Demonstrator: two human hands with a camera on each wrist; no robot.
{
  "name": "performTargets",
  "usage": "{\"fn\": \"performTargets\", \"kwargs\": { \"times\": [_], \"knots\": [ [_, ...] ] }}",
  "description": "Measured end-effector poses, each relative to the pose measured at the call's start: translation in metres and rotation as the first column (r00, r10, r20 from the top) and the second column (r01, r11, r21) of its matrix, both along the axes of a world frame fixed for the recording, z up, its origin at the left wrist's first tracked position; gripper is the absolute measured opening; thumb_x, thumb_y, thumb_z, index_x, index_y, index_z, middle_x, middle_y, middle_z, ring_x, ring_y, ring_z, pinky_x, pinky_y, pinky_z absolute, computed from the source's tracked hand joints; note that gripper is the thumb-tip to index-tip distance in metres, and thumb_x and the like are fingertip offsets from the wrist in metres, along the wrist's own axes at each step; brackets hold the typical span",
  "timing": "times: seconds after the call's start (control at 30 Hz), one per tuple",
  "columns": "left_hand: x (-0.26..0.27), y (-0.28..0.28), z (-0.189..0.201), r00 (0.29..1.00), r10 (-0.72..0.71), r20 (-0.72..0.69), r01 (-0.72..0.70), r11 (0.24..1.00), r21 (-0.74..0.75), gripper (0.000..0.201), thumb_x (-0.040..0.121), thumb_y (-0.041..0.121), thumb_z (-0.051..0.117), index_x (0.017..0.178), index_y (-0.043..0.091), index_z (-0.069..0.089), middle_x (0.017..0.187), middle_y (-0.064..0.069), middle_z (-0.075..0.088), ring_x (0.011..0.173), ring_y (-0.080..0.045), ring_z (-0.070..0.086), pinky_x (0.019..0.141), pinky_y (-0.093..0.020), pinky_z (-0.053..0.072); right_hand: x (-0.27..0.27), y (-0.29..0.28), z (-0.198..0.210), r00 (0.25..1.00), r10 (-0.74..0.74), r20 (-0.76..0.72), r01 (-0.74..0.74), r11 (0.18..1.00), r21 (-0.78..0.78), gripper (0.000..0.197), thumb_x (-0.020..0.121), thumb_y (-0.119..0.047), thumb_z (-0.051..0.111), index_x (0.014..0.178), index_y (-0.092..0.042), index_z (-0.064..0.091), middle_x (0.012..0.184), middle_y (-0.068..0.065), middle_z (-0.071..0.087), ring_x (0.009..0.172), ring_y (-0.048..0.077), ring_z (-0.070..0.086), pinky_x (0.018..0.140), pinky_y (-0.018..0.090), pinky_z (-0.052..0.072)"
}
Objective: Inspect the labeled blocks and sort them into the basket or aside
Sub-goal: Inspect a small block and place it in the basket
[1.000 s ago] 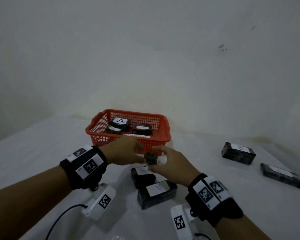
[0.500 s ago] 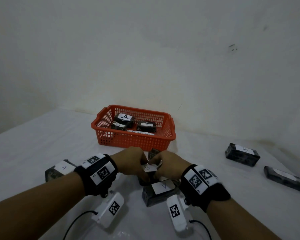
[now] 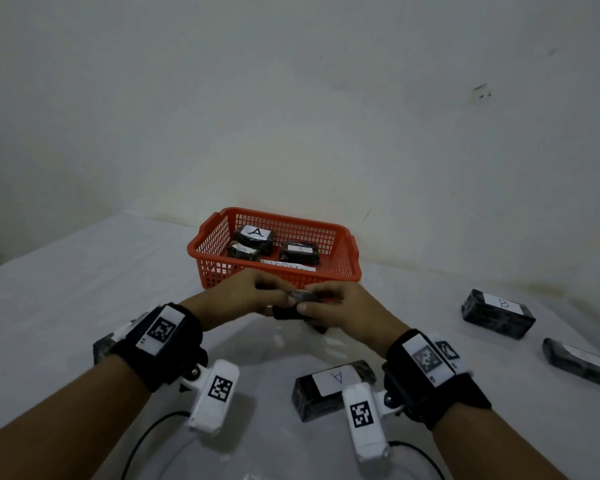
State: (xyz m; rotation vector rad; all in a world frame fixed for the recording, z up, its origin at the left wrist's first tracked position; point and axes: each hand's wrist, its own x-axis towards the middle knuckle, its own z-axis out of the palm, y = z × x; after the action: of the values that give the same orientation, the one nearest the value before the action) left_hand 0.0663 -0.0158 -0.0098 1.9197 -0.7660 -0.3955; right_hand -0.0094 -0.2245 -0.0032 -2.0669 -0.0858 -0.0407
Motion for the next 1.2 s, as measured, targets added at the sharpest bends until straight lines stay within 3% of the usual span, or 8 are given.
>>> {"fn": "performTargets", "kwargs": {
  "times": [0.1,0.23,0.4,0.53,0.7,0.8,0.9,1.2],
  "knots": [
    [0.001,0.002,-0.001,0.994,-0.03,-0.104,0.012,0.986,-0.167,0.029,0.095,0.024,0.066,0.123,0.019,0.072,0.12,0.003,0.074,0.112,-0.012,0.07,0.098,-0.032,0.056,0.004,0.005,0.001,0.994,-0.079,0.071,0.071,0.991,0.111,0.024,0.084,-0.024,0.085,0.106,-0.017,0.078,0.104,0.013,0.079,0.101,0.035,0.075,0.095,0.054,0.059],
    [0.006,0.004,-0.005,0.995,0.063,-0.078,-0.082,0.957,-0.277,0.029,0.093,0.025,0.069,0.121,0.016,0.073,0.115,-0.001,0.077,0.108,-0.015,0.073,0.098,-0.037,0.058,0.013,0.013,-0.002,0.991,-0.085,0.103,0.06,0.974,0.218,0.029,0.084,-0.025,0.085,0.11,-0.016,0.078,0.107,0.005,0.08,0.103,0.023,0.077,0.1,0.048,0.058],
    [0.01,0.008,-0.011,0.994,0.094,-0.059,-0.108,0.935,-0.337,0.029,0.092,0.03,0.07,0.118,0.02,0.074,0.111,0.002,0.078,0.105,-0.012,0.074,0.092,-0.031,0.059,0.023,0.02,-0.006,0.993,-0.041,0.108,0.004,0.946,0.324,0.03,0.092,-0.023,0.076,0.118,-0.009,0.076,0.114,0.009,0.079,0.108,0.023,0.076,0.103,0.045,0.058],
    [0.011,0.008,-0.015,0.986,0.02,-0.168,-0.094,0.89,-0.446,0.035,0.095,0.025,0.065,0.124,0.007,0.068,0.12,-0.009,0.074,0.114,-0.023,0.071,0.101,-0.041,0.055,0.03,0.02,-0.008,0.989,-0.091,0.116,0.035,0.908,0.418,0.029,0.094,-0.022,0.073,0.116,-0.003,0.075,0.11,0.012,0.08,0.105,0.026,0.077,0.102,0.047,0.058],
    [0.014,0.006,-0.017,0.983,0.128,-0.129,-0.174,0.871,-0.46,0.023,0.098,0.008,0.059,0.118,0.008,0.071,0.114,-0.008,0.076,0.107,-0.022,0.073,0.099,-0.043,0.057,0.036,0.018,-0.009,0.997,-0.014,0.073,-0.019,0.902,0.431,0.043,0.084,-0.032,0.077,0.12,-0.007,0.075,0.116,0.011,0.078,0.112,0.027,0.074,0.107,0.046,0.054],
    [0.016,0.009,-0.02,0.978,0.123,-0.169,-0.189,0.862,-0.469,0.019,0.098,0.011,0.06,0.112,0.012,0.073,0.114,-0.007,0.076,0.109,-0.023,0.073,0.102,-0.047,0.055,0.034,0.017,-0.011,0.999,0.028,0.027,-0.038,0.879,0.475,0.039,0.087,-0.028,0.071,0.117,-0.003,0.073,0.115,0.013,0.078,0.112,0.027,0.075,0.107,0.042,0.054],
    [0.017,0.009,-0.022,0.976,0.012,-0.216,-0.121,0.858,-0.498,0.035,0.095,0.019,0.062,0.126,0.003,0.066,0.124,-0.014,0.071,0.119,-0.029,0.068,0.105,-0.047,0.051,0.033,0.016,-0.018,0.996,-0.028,0.087,-0.017,0.881,0.473,0.026,0.094,-0.019,0.069,0.114,-0.002,0.074,0.112,0.012,0.079,0.108,0.026,0.076,0.104,0.041,0.056],
    [0.003,0.003,-0.022,0.987,0.115,-0.116,-0.156,0.87,-0.467,0.031,0.097,0.018,0.063,0.125,0.006,0.068,0.12,-0.008,0.074,0.112,-0.023,0.072,0.096,-0.041,0.058,0.021,0.013,-0.022,0.994,-0.022,0.107,-0.032,0.88,0.474,0.04,0.077,-0.03,0.077,0.113,-0.012,0.076,0.113,0.01,0.08,0.111,0.025,0.075,0.106,0.043,0.055]
  ]
}}
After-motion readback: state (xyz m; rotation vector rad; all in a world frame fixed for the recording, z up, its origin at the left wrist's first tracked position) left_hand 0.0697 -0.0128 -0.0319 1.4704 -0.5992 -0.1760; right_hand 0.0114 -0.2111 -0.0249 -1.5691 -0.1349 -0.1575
